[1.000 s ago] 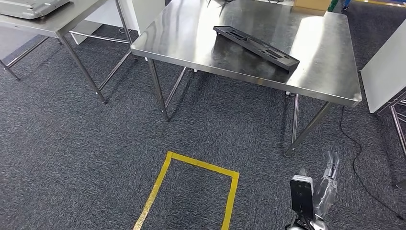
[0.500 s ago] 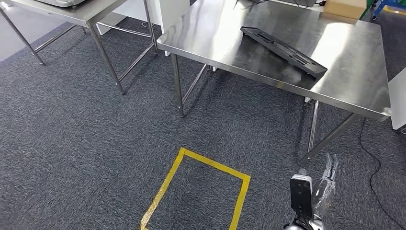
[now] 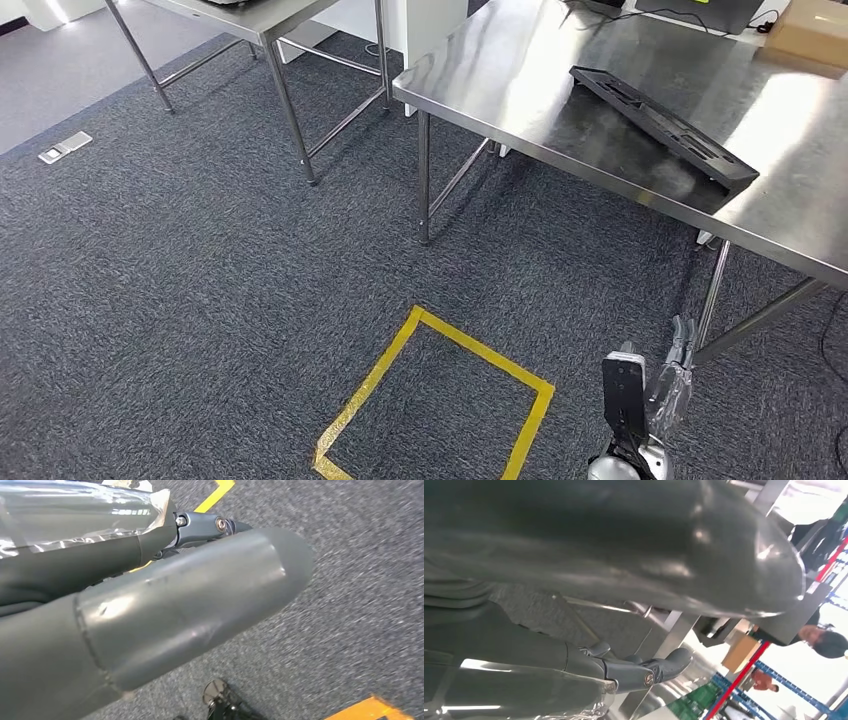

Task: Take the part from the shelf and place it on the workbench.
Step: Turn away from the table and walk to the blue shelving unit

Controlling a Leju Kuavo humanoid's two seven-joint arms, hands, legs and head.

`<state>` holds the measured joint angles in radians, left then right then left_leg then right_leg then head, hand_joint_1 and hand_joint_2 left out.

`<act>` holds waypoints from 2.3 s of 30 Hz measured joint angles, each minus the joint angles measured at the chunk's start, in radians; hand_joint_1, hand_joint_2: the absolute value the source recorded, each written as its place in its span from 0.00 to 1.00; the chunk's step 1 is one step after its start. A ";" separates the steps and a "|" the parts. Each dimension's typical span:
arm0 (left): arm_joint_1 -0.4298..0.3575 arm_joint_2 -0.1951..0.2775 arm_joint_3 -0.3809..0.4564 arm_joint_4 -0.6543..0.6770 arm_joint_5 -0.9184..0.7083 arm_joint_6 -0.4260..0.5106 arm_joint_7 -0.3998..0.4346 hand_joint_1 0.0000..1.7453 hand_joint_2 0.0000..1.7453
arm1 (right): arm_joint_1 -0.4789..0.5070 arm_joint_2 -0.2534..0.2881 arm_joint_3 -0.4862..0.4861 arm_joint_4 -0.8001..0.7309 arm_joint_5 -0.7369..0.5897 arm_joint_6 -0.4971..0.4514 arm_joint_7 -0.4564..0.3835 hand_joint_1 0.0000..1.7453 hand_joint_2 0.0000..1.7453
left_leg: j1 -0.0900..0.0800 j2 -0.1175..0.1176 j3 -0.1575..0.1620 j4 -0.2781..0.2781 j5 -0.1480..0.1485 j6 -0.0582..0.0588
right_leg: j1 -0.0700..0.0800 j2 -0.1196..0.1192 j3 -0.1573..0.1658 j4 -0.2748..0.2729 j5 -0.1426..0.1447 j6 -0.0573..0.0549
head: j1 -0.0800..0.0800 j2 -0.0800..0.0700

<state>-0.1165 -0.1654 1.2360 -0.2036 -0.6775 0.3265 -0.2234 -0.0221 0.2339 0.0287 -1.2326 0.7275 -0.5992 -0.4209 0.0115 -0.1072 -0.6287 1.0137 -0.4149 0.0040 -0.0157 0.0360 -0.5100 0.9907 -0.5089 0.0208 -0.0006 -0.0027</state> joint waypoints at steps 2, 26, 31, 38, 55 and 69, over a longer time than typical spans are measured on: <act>0.000 0.000 0.000 0.000 0.000 0.001 0.000 0.00 0.00 | -0.013 0.000 -0.002 0.017 0.000 0.000 -0.001 0.00 0.00 | -0.001 0.036 -0.025 0.049 -0.035 -0.008 | -0.008 -0.022 0.005 -0.009 0.010 -0.015 | -0.004 0.000; -0.003 -0.003 -0.004 0.001 -0.006 0.005 0.010 0.00 0.00 | -0.047 -0.007 -0.018 0.100 -0.022 -0.001 -0.012 0.00 0.00 | -0.003 0.012 0.018 -0.006 -0.008 0.024 | -0.006 0.002 -0.034 0.060 -0.020 0.037 | 0.006 0.000; 0.001 -0.004 -0.011 0.001 -0.008 0.019 0.029 0.00 0.00 | -0.092 -0.006 -0.024 0.173 -0.083 0.005 -0.048 0.00 0.00 | -0.001 0.006 0.000 0.002 -0.005 -0.004 | -0.004 -0.012 -0.015 0.012 0.011 0.000 | 0.004 0.000; -0.004 -0.012 -0.012 0.001 -0.011 0.099 0.101 0.00 0.00 | -0.193 -0.025 -0.072 0.591 -0.081 0.114 0.226 0.00 0.00 | 0.002 0.105 -0.103 0.254 -0.122 -0.021 | 0.004 -0.093 -0.019 0.008 0.015 -0.025 | -0.008 0.000; -0.001 -0.041 -0.015 0.001 -0.045 0.173 0.159 0.00 0.00 | -0.082 -0.063 -0.164 1.006 -0.087 0.132 0.678 0.00 0.00 | -0.005 0.035 0.033 -0.014 -0.017 0.034 | 0.002 -0.019 -0.071 0.157 -0.052 0.031 | 0.009 0.000; 0.003 -0.037 -0.014 0.001 -0.021 0.149 0.085 0.00 0.00 | -0.151 -0.067 -0.272 1.021 -0.223 0.131 0.351 0.00 0.00 | 0.007 0.108 -0.084 0.238 -0.122 -0.021 | 0.004 -0.082 0.004 -0.003 0.008 -0.022 | -0.004 0.000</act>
<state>-0.1140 -0.2021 1.2221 -0.2026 -0.6990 0.4755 -0.1384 -0.1727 0.1672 -0.2438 -0.2121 0.5041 -0.4683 -0.0694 0.0187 0.0008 -0.7127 1.2514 -0.5364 -0.0170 -0.0118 -0.0461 -0.5062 0.9877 -0.5014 -0.0013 -0.0048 -0.0027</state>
